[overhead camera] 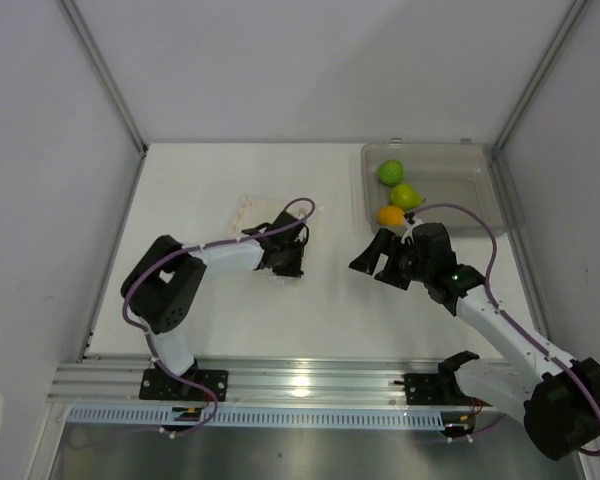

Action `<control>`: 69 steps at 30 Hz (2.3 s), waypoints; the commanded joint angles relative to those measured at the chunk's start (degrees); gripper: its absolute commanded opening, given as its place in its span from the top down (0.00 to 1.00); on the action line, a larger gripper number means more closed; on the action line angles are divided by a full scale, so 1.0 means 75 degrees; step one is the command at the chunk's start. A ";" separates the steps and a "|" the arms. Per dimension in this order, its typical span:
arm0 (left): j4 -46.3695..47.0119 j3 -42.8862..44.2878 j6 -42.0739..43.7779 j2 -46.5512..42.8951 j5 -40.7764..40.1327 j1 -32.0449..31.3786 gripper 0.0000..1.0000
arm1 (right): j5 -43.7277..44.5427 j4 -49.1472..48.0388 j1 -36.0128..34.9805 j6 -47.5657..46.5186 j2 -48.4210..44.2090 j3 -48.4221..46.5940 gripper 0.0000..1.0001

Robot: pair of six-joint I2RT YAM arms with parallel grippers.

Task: Place the food in the zip-top bag and seal the zipper
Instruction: Pick up the zipper food storage bag at the center of the board, then open the zipper of the food storage bag at the center of the board.

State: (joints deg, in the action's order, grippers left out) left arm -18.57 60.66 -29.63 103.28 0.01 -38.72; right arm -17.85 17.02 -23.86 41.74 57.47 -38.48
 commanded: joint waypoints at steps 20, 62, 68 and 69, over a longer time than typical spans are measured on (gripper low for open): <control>-0.0805 -0.1081 -0.0643 -0.3576 0.2471 -0.1071 0.99 | -0.0163 -0.1928 -0.0533 0.0611 0.1923 -0.0507 0.61; -0.1544 0.0033 -0.0608 -0.3834 0.1381 -0.1294 0.77 | 0.1418 -0.1274 -0.2185 -0.0033 0.2276 -0.1150 1.00; -0.1695 0.0442 -0.0573 -0.3717 0.1206 -0.1306 0.52 | 0.1641 -0.0769 -0.2362 -0.0151 0.2099 -0.1327 1.00; -0.1801 0.0559 -0.0527 -0.3659 0.1101 -0.1318 0.51 | 0.1641 -0.0804 -0.2362 -0.0116 0.2006 -0.1315 1.00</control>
State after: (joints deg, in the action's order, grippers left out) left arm -31.05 60.77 -34.37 74.89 10.57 -47.94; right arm -8.19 8.67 -41.19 41.91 74.52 -46.63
